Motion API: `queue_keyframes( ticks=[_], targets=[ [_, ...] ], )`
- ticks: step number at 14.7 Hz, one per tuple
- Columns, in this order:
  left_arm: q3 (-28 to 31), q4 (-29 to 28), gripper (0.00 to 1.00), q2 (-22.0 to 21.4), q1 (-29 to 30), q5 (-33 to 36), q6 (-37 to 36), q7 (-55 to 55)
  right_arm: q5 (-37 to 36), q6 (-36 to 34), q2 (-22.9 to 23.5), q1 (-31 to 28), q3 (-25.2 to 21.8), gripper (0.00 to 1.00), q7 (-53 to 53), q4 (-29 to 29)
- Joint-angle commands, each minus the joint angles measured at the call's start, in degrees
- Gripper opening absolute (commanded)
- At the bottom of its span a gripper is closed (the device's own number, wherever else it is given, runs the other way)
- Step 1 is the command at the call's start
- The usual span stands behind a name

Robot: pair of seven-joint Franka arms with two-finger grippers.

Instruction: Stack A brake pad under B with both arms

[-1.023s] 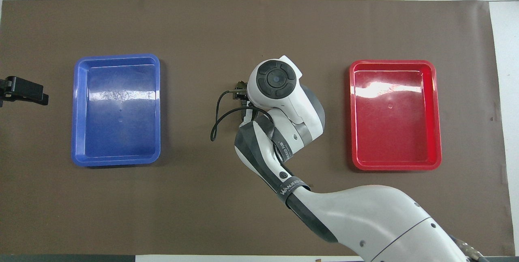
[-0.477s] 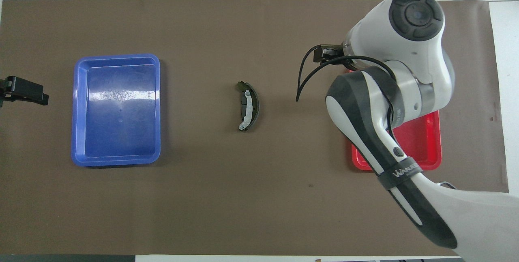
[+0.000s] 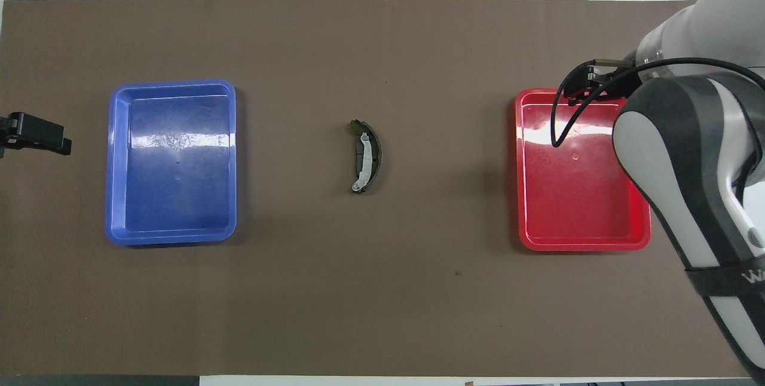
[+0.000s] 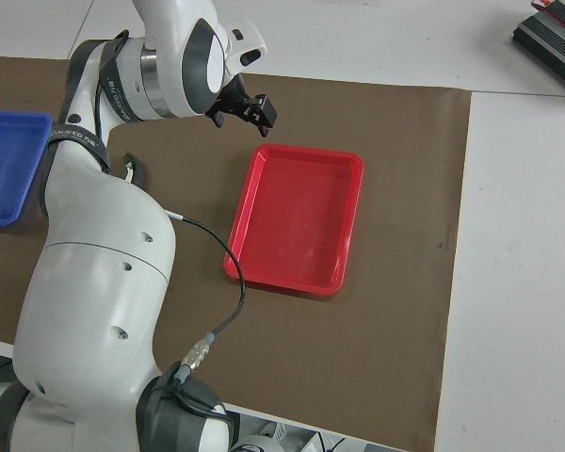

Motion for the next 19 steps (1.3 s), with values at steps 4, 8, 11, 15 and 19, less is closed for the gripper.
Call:
queue_keyframes(
  ticks=[4,8,11,15,19],
  targets=[
    [-0.2,-1.2,1.0,-1.3,0.3,0.8,0.0,-0.5,-0.5,-7.8,-8.3,-4.4,0.6,1.0,-3.0,-1.7],
    [-0.2,-1.2,1.0,-1.3,0.3,0.9,0.0,-0.5,-0.3,-11.0,-10.2,-6.8,0.5,1.0,-3.2,-1.5],
    [-0.2,-1.2,1.0,-1.3,0.3,0.8,0.0,-0.5,0.4,-13.0,-10.1,-12.7,3.6,1.0,-5.4,-0.6],
    [-0.2,-1.2,1.0,-1.3,0.3,0.8,0.1,-0.5,0.5,-13.4,-10.2,-15.6,6.4,1.0,-6.1,-0.8],
    [-0.2,-1.2,1.0,-1.3,0.3,0.8,0.0,-0.5,0.5,-13.6,-11.0,-15.3,6.4,1.0,-8.9,-1.7]
  ],
)
